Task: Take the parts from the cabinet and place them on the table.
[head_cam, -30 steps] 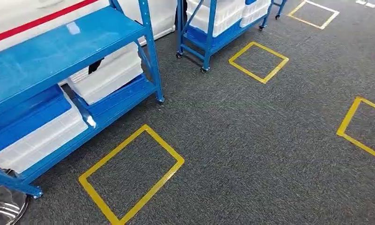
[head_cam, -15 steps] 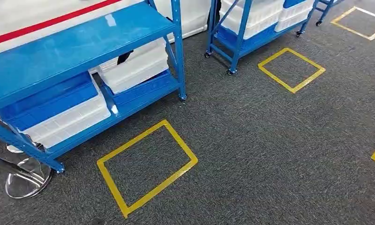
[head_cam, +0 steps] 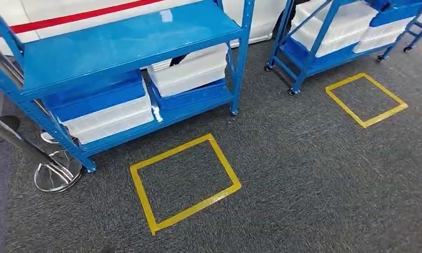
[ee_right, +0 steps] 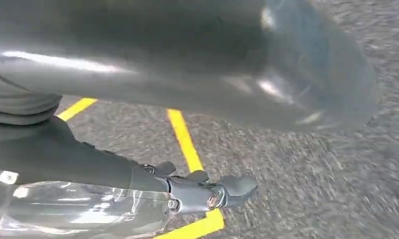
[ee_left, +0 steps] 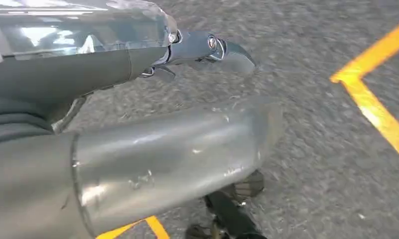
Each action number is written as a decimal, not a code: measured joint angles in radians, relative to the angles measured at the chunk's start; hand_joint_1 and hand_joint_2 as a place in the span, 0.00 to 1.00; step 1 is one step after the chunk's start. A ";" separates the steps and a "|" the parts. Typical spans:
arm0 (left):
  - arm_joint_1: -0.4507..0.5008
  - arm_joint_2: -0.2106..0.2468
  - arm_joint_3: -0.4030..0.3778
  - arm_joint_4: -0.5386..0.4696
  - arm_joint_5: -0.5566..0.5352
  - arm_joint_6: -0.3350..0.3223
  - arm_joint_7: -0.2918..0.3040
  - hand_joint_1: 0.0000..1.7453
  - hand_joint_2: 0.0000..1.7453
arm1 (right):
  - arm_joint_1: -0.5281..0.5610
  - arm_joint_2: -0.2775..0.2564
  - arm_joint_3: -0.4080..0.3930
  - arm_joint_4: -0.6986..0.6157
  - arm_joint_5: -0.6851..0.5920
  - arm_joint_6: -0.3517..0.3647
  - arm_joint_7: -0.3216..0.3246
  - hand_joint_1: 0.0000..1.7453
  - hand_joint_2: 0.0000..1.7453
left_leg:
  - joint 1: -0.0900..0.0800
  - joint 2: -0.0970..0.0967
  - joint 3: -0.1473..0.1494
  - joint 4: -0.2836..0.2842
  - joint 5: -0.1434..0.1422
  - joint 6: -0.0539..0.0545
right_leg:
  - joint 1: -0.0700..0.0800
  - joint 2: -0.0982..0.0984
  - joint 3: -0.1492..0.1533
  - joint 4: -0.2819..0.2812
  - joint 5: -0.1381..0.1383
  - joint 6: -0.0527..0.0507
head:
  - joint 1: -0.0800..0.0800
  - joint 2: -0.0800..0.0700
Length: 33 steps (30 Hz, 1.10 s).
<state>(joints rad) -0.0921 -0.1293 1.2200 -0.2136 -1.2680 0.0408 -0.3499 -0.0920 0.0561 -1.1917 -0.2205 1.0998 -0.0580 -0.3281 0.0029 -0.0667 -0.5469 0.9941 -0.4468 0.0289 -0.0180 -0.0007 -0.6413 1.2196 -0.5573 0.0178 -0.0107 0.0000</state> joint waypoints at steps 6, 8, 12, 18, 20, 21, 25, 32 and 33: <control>0.005 0.000 0.002 0.000 0.001 0.003 0.013 0.00 0.00 | 0.002 0.002 0.000 0.001 0.003 -0.004 0.033 0.00 0.00 | 0.001 -0.057 -0.017 0.014 -0.008 -0.030 | 0.004 0.046 0.078 -0.187 0.073 -0.021 | 0.001 0.000; 0.010 0.000 0.002 0.000 0.001 0.005 0.013 0.00 0.00 | 0.002 0.007 0.000 0.001 0.005 -0.004 0.035 0.00 0.00 | 0.001 -0.035 -0.018 0.028 -0.016 -0.041 | -0.003 0.020 0.083 -0.199 0.079 -0.036 | 0.001 0.000; 0.000 -0.002 0.002 0.000 0.000 0.005 0.007 0.00 0.00 | 0.011 0.006 0.000 0.002 0.017 -0.006 0.053 0.00 0.00 | 0.004 0.054 -0.140 0.279 -0.150 -0.055 | 0.002 -0.029 0.085 -0.199 0.073 -0.050 | -0.012 0.000; 0.002 -0.002 0.002 0.000 0.000 0.003 -0.001 0.00 0.00 | 0.011 0.011 0.003 0.002 0.029 -0.007 0.091 0.00 0.00 | 0.001 0.145 -0.014 0.032 -0.016 -0.041 | 0.007 -0.098 0.103 -0.197 0.058 -0.037 | -0.012 0.000; -0.001 -0.002 0.002 0.000 0.000 -0.001 -0.001 0.00 0.00 | 0.010 0.013 0.004 0.002 0.034 -0.010 0.103 0.00 0.00 | -0.008 0.126 -0.018 0.027 -0.018 -0.029 | 0.012 -0.116 0.107 -0.195 0.052 -0.024 | -0.008 0.000; 0.003 -0.002 0.002 0.000 0.000 -0.004 -0.001 0.00 0.00 | 0.005 0.013 0.006 0.002 0.034 -0.012 0.107 0.00 0.00 | -0.009 0.116 -0.020 0.027 -0.018 -0.026 | 0.012 -0.126 0.111 -0.199 0.052 -0.020 | -0.008 0.000; 0.005 -0.007 0.002 0.000 0.001 -0.009 -0.003 0.00 0.00 | 0.004 0.018 0.010 0.002 0.034 -0.016 0.120 0.00 0.00 | 0.002 0.083 -0.004 0.004 0.000 0.001 | 0.004 -0.026 0.088 -0.127 -0.006 0.003 | -0.001 0.000; 0.004 -0.008 0.003 0.000 0.015 -0.025 -0.004 0.00 0.00 | 0.017 0.018 0.010 0.002 0.017 0.006 0.165 0.00 0.00 | -0.001 0.035 0.010 0.008 -0.015 0.000 | 0.002 0.000 0.036 -0.108 0.077 0.002 | 0.003 0.000; 0.004 -0.009 0.003 0.000 0.018 -0.026 -0.004 0.00 0.00 | 0.018 0.018 0.009 0.002 0.017 0.006 0.173 0.00 0.00 | -0.001 0.033 0.009 0.010 -0.020 -0.005 | 0.002 0.006 0.065 -0.181 0.097 -0.003 | 0.006 0.000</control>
<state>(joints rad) -0.0876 -0.1385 1.2230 -0.2132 -1.2501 0.0153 -0.3536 -0.0737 0.0740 -1.1826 -0.2182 1.1166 -0.0523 -0.1553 0.0022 -0.0341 -0.5377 1.0037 -0.4666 0.0237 -0.0157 0.0055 -0.5763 1.0387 -0.4604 0.0144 -0.0050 0.0000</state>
